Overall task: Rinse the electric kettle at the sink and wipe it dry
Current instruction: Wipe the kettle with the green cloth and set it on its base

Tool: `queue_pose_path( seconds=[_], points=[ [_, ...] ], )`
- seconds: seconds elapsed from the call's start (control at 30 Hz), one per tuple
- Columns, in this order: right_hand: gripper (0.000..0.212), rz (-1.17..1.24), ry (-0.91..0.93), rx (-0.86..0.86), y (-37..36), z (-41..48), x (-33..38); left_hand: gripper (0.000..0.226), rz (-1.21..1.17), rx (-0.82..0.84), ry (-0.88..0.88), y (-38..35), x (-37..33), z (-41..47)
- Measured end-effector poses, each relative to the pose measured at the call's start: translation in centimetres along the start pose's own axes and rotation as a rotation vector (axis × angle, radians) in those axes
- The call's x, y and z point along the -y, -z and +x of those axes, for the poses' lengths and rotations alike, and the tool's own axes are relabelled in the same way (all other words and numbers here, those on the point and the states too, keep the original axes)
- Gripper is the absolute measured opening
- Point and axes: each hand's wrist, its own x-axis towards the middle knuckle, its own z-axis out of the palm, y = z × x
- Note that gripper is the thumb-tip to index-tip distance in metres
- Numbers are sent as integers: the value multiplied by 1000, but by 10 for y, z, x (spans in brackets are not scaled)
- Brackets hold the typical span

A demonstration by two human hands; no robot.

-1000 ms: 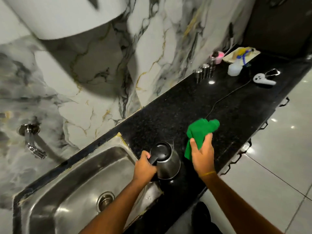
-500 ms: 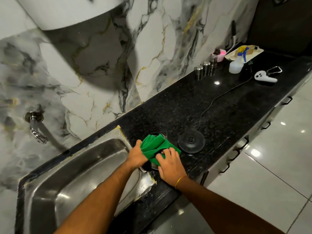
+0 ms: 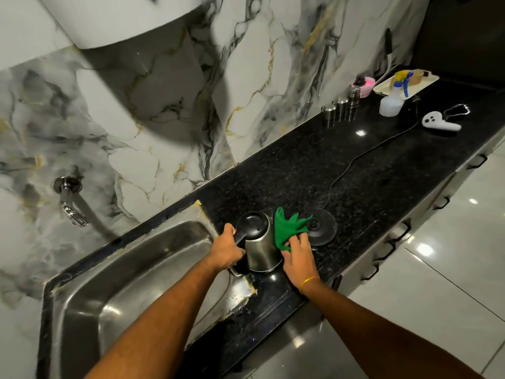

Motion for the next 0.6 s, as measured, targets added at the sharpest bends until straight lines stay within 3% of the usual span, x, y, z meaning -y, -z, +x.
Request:
queue_pose_path(
  seconds=[0.1, 0.2, 0.37, 0.5, 0.6],
  points=[
    [12, 119, 47, -84, 6, 21, 30, 43, -3, -4, 0, -1, 2, 3],
    [4, 43, 124, -87, 1, 16, 44, 43, 16, -17, -9, 0, 4, 6],
    [10, -141, 225, -53, -27, -26, 14, 42, 66, -7, -45, 7, 10, 13],
    [14, -38, 138, -2, -40, -36, 4, 44, 171, 35, -114, 16, 11, 21],
    [9, 160, 16, -115, -33, -21, 17, 46, 227, 44, -150, 20, 11, 25]
  ],
)
